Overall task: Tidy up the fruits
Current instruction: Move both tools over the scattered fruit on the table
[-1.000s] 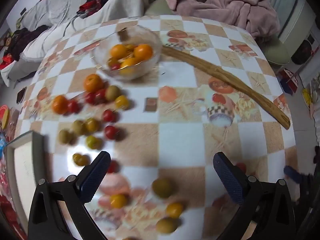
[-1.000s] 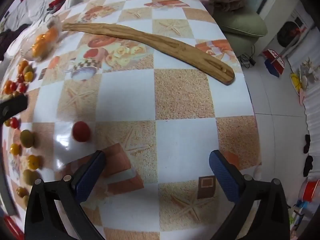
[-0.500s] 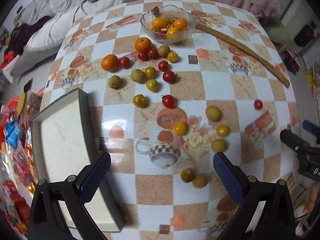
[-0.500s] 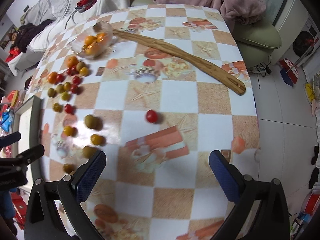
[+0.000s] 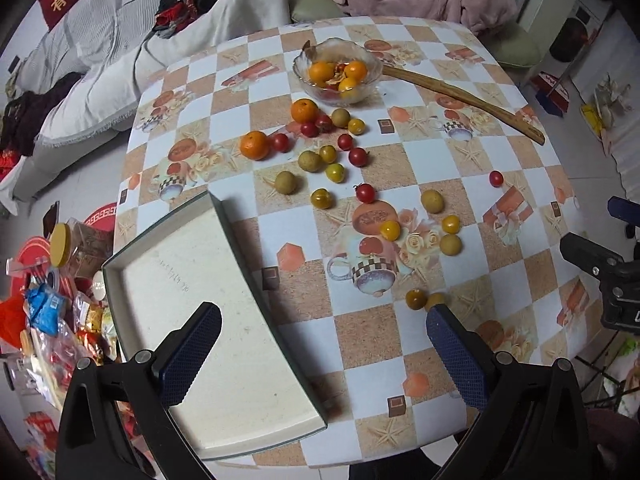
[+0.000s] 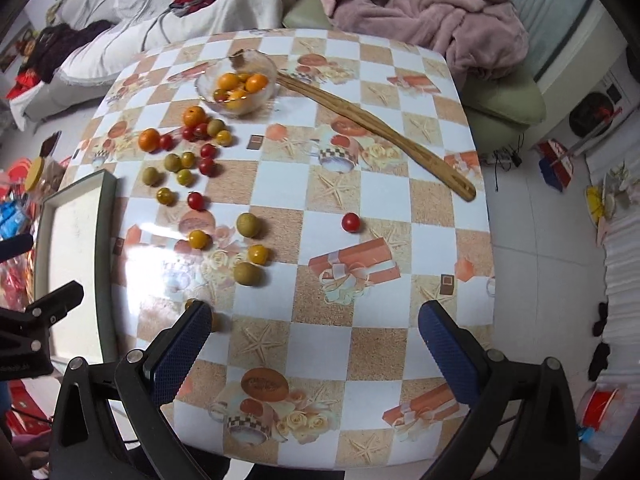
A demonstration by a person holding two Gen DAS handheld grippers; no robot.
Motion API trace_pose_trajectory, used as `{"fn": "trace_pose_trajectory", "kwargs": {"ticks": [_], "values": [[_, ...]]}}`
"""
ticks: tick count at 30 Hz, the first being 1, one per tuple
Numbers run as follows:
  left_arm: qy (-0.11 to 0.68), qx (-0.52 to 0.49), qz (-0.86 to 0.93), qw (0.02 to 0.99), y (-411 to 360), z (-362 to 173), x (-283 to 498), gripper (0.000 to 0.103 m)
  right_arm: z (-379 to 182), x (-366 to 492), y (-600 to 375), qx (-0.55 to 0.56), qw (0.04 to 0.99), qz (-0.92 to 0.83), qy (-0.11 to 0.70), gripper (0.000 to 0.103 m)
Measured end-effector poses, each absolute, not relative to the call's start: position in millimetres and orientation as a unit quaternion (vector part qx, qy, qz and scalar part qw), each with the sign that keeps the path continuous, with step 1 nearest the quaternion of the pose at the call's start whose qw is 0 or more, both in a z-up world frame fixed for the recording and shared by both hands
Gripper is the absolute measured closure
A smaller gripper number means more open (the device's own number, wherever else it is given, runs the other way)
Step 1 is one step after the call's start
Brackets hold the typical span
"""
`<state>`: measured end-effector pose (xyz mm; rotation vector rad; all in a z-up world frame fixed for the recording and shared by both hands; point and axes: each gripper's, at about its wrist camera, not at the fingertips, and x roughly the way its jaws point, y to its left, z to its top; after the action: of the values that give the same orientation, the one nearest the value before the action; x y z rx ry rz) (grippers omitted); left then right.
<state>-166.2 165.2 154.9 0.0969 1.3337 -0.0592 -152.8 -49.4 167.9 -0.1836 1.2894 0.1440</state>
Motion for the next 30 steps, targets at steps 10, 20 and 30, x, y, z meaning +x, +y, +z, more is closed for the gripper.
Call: {"fn": "trace_pose_trajectory", "kwargs": {"ticks": [10,20,30], "values": [[0.610,0.017,-0.004,0.792,156,170,-166,0.000,186,-152,-48,-0.119,0.796,0.093,0.586,0.000],[0.608,0.013,0.008,0.794,158,174,-162,0.000,188,-143,-51,-0.118,0.798,0.095,0.583,0.000],[0.619,0.018,0.009,0.785,152,160,-162,0.000,167,-141,-68,-0.096,0.787,0.088,0.603,0.000]]}}
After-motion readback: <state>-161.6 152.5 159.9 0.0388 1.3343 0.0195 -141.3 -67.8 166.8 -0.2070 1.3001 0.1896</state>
